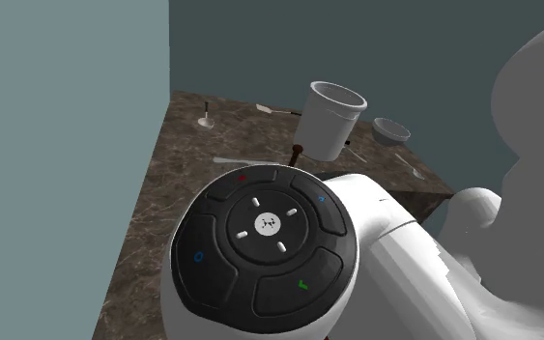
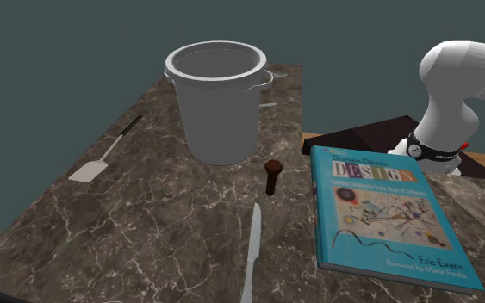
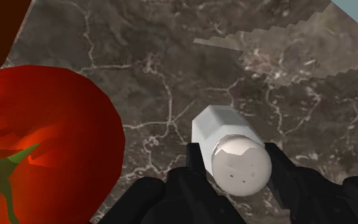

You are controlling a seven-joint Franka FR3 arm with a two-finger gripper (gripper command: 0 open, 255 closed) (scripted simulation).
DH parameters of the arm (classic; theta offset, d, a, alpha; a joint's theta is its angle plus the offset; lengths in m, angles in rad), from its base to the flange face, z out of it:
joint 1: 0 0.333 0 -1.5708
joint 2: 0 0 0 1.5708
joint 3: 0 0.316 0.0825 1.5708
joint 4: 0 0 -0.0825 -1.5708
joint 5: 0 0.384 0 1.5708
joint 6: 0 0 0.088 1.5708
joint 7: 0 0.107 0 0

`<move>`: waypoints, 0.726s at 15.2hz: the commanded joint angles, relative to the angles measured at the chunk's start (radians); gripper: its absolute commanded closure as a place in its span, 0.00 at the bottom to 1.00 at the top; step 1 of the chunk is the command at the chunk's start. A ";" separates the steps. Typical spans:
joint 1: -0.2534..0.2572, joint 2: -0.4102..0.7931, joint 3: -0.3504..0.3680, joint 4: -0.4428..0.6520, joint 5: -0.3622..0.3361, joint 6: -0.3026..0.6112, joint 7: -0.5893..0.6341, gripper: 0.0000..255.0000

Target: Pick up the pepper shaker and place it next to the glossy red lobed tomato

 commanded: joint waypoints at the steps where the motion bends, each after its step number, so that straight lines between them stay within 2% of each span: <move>1: 0.000 0.000 0.000 0.000 0.000 0.000 0.000 1.00; 2: 0.000 0.000 0.000 0.000 0.000 0.000 0.000 1.00; 3: 0.000 0.000 0.000 0.000 0.000 0.000 0.000 0.00; 8: 0.000 0.000 0.000 0.000 0.000 0.000 0.000 0.00; 11: -0.005 -0.045 0.008 0.061 0.039 -0.094 -0.027 0.00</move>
